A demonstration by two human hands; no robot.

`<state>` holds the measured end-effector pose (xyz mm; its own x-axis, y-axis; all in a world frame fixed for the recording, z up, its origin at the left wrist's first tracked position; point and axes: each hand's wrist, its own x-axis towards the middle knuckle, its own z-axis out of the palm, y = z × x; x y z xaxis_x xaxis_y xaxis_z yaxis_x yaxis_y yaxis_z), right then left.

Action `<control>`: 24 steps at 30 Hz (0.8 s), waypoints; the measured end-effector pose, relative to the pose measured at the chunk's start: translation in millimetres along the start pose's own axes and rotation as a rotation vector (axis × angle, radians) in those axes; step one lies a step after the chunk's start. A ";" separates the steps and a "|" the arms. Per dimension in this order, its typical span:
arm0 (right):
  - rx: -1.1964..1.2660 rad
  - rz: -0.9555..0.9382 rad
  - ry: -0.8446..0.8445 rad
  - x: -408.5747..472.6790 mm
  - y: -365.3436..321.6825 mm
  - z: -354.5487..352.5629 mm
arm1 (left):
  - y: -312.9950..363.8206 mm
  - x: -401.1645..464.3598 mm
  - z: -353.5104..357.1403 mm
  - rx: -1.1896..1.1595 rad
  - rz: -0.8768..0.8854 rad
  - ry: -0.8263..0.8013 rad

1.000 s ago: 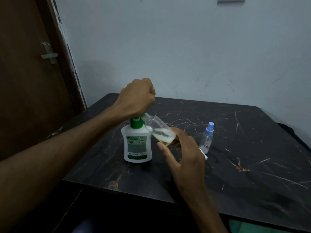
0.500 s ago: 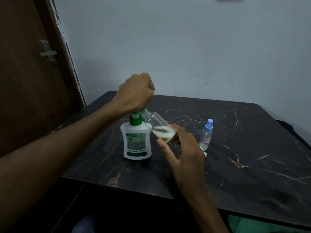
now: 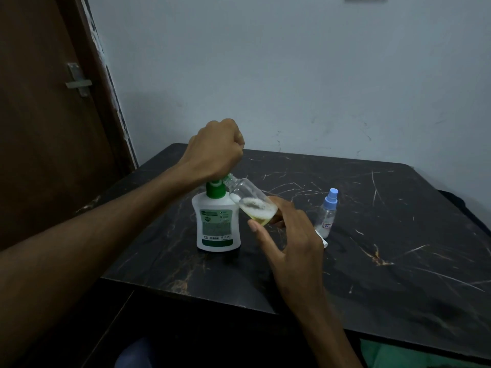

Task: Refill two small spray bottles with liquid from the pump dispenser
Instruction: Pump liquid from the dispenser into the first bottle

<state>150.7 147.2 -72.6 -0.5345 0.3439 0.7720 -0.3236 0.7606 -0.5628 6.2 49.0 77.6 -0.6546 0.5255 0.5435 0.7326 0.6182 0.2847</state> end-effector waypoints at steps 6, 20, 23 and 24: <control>0.001 0.001 0.007 0.9 -1.4 -0.5 | -0.3 3.8 -1.5 -0.031 0.008 0.012; -0.008 0.013 0.001 -0.2 -0.7 -0.1 | -2.6 4.2 2.3 0.013 0.022 -0.026; -0.008 0.012 0.004 0.4 -1.0 0.6 | -0.6 6.4 -2.1 0.003 0.010 0.002; -0.005 0.007 0.004 1.0 -1.4 0.8 | -0.1 7.1 -2.2 0.003 0.015 0.004</control>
<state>150.0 146.0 -71.3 -0.5341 0.3513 0.7690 -0.3158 0.7608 -0.5669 1.9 51.4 83.1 -0.6431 0.5324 0.5504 0.7416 0.6124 0.2740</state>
